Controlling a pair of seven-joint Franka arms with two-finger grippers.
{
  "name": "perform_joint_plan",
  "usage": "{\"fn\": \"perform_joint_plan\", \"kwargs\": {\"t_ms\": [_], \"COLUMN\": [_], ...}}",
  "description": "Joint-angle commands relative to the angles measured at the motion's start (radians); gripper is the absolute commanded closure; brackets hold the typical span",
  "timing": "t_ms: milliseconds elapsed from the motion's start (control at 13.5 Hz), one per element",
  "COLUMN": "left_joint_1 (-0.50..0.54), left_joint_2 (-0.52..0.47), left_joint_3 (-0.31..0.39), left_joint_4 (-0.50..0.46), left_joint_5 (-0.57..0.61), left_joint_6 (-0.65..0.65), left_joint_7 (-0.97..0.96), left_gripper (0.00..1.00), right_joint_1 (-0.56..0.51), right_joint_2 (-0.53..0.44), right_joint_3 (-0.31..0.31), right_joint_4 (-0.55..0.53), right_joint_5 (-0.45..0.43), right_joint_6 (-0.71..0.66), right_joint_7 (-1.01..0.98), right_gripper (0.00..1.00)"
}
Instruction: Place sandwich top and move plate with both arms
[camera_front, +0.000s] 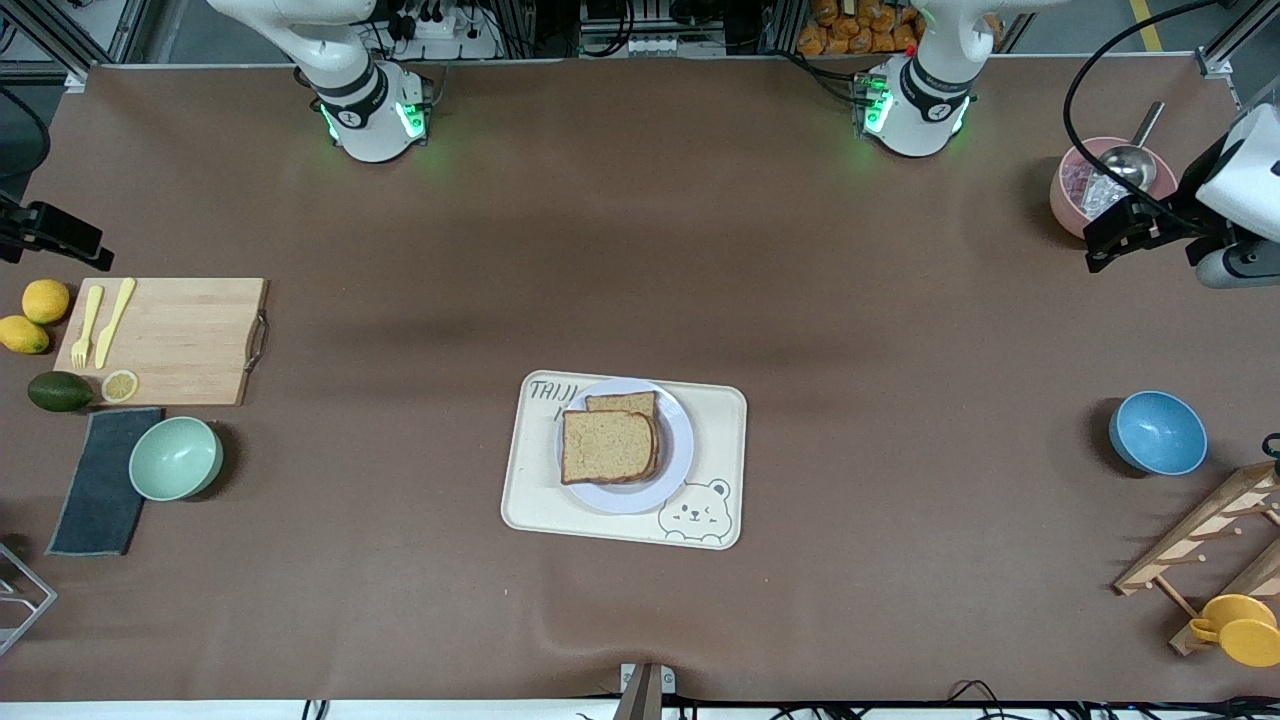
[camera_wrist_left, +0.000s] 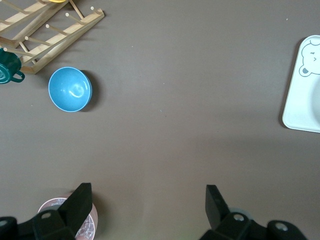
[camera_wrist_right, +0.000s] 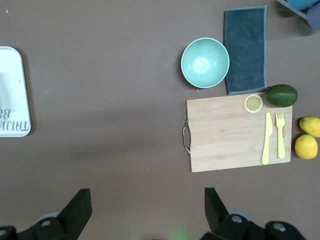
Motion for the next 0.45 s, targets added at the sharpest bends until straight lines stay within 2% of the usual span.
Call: {"fn": "perform_joint_plan", "kwargs": {"t_ms": [0, 371], "left_joint_1": [-0.008, 0.0], "left_joint_2": [0.011, 0.01], "left_joint_3": [0.004, 0.004], "left_joint_4": [0.017, 0.015], "left_joint_5": [-0.007, -0.035], "left_joint_6": [0.005, 0.004], "left_joint_7": [-0.017, -0.026], "left_gripper": [0.0, 0.0], "right_joint_1": [-0.018, -0.018], "right_joint_2": [-0.004, -0.001], "right_joint_3": [0.007, 0.007], "right_joint_4": [0.0, 0.002], "right_joint_5": [0.027, 0.027], "right_joint_6": [0.004, 0.013], "right_joint_7": [-0.005, -0.005], "right_gripper": [0.0, 0.0]}}
